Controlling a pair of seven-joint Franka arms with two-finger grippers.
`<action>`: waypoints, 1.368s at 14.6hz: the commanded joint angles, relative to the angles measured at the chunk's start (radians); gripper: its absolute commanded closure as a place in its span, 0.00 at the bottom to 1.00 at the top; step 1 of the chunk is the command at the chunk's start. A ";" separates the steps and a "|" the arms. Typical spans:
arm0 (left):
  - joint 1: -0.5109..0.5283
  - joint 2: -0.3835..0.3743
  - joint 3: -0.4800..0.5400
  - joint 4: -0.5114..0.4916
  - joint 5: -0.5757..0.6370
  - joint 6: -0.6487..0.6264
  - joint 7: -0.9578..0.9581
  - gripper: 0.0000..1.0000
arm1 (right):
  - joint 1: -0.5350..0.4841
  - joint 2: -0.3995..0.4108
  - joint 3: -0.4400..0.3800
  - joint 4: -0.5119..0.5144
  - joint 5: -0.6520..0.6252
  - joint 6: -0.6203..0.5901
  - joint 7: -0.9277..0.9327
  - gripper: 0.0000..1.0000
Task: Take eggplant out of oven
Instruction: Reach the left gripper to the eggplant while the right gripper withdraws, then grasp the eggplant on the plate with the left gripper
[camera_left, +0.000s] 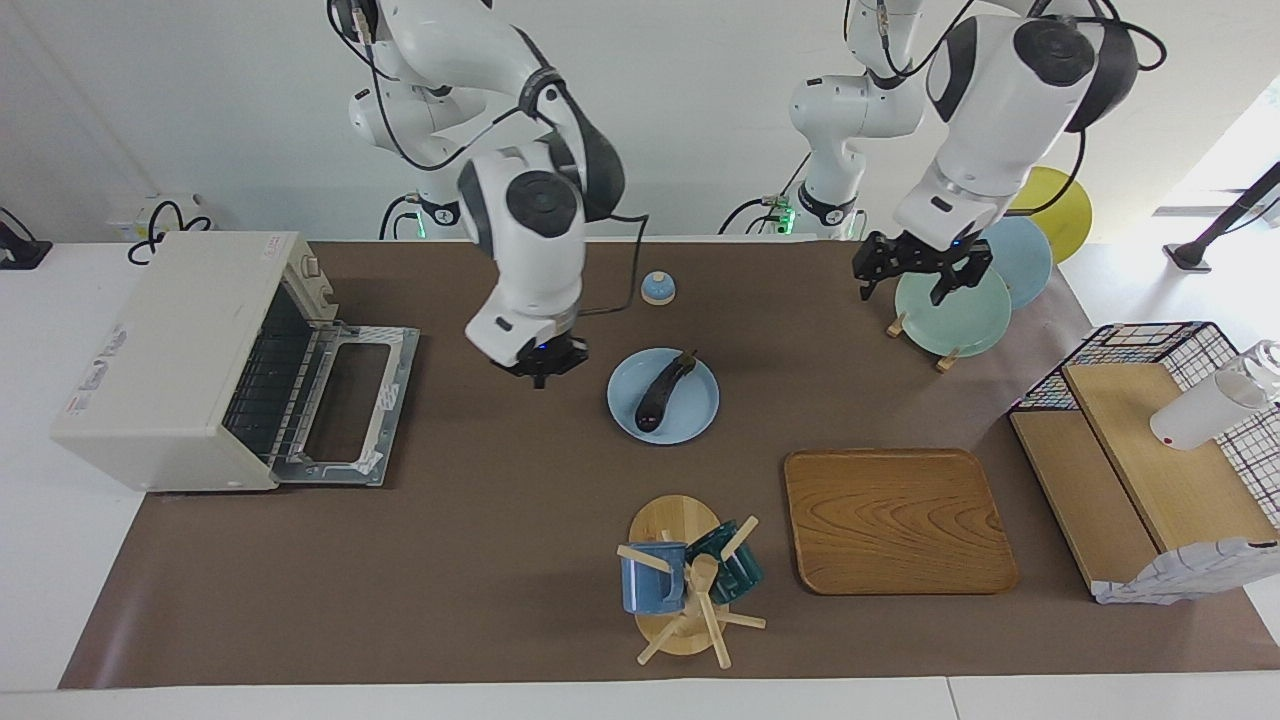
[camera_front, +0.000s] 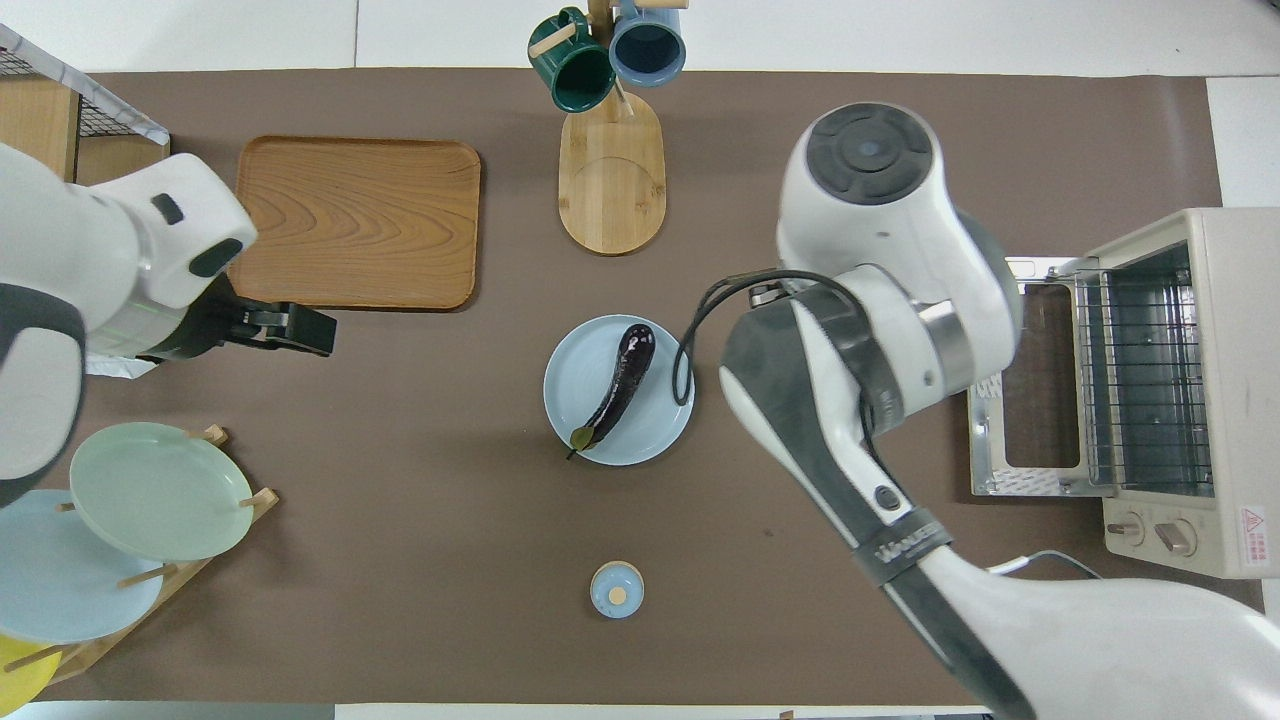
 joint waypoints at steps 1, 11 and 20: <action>-0.106 0.049 0.011 -0.053 -0.065 0.111 -0.045 0.00 | -0.011 -0.092 0.016 -0.218 -0.115 0.072 0.020 1.00; -0.360 0.378 0.011 -0.042 -0.157 0.496 -0.146 0.00 | -0.180 -0.167 0.016 -0.576 -0.247 0.444 0.017 1.00; -0.386 0.452 0.011 -0.053 -0.161 0.596 -0.162 0.00 | -0.206 -0.166 0.017 -0.576 -0.357 0.432 0.006 1.00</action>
